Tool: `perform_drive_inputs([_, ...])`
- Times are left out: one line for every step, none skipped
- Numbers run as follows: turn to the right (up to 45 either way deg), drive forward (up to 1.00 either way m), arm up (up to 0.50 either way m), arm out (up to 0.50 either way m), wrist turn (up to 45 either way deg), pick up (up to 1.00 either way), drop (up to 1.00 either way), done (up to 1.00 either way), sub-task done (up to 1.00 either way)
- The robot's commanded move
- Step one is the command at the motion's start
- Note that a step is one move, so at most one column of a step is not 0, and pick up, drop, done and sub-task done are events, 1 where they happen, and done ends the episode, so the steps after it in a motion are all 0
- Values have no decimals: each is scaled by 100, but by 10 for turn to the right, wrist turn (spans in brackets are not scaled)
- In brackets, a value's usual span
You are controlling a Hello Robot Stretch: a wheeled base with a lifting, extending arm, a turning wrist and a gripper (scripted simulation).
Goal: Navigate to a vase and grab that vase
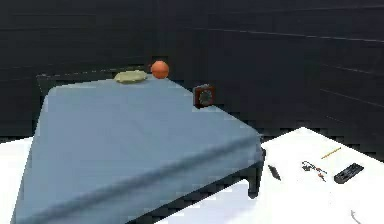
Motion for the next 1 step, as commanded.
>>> perform_drive_inputs([450,0,0,0,0,0,0,0,0])
